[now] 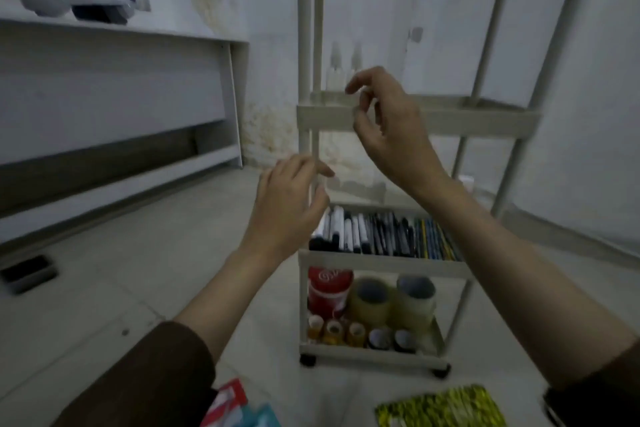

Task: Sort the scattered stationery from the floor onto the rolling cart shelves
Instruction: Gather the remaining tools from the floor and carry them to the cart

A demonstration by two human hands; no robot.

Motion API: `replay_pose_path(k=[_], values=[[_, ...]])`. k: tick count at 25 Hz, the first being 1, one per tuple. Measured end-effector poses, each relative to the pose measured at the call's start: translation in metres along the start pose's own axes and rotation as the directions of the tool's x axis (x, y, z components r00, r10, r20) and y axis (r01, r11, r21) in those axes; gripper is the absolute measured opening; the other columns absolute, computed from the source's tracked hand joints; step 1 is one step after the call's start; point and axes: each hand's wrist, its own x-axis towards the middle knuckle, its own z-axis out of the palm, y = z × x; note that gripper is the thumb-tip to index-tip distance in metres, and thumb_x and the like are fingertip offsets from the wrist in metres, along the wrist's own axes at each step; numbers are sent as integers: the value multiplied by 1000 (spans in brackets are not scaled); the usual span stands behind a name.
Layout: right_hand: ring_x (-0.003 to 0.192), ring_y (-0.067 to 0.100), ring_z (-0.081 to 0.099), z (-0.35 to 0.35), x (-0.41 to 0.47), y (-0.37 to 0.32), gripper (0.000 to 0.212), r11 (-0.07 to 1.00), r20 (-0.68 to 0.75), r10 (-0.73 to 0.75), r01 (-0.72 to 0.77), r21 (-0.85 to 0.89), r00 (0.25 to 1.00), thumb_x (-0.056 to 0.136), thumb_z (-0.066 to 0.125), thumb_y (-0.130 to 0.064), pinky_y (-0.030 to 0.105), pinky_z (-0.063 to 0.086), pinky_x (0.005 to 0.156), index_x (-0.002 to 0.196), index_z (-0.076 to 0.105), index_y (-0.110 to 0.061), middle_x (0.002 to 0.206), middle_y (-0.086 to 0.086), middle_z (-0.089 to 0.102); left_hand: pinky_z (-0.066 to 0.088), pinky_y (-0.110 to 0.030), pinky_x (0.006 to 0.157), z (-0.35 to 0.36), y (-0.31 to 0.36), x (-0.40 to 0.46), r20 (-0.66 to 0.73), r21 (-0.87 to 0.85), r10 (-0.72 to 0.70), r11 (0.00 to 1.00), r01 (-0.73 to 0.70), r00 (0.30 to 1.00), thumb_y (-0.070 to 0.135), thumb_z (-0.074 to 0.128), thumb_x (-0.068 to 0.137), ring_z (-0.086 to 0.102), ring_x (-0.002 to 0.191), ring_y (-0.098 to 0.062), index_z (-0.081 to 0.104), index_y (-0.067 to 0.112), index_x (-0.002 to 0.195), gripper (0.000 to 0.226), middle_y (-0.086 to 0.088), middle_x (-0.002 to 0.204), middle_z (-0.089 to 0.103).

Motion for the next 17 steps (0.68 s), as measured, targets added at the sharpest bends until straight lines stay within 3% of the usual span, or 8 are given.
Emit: replay_pose_path(k=[4,8,11,17], values=[[76,10,44,19,-96,-4,12,991,308,117,-89,-103,944,89,50,-7,21,37,69,99,56,-8,85,-2,47,25,-23,83,32,-17,-53,174,-52,-69,995,79,982,18,45,91,47,106,-16,62,18,101,19,1,107,58],[80,15,50,29,-186,-13,11,926,503,376,-324,-192,778,91,50,-9,26,38,70,98,59,-5,89,3,54,39,-35,83,57,-24,-111,409,-100,-93,984,146,908,19,45,91,51,100,-22,62,19,101,20,-1,106,62],[76,11,49,18,-253,-35,11,842,544,530,-481,-245,650,90,54,-11,23,36,68,96,63,-8,84,-3,55,45,-35,74,72,-17,-153,569,-158,-72,968,194,819,20,47,89,58,90,-22,63,23,95,17,0,102,66],[69,8,45,-56,-395,-98,12,590,558,775,-658,-467,298,91,52,-14,22,31,63,98,63,-12,84,-5,56,49,-38,82,117,57,-245,785,-270,62,930,249,617,21,49,87,61,92,-24,63,26,91,16,-2,95,68]])
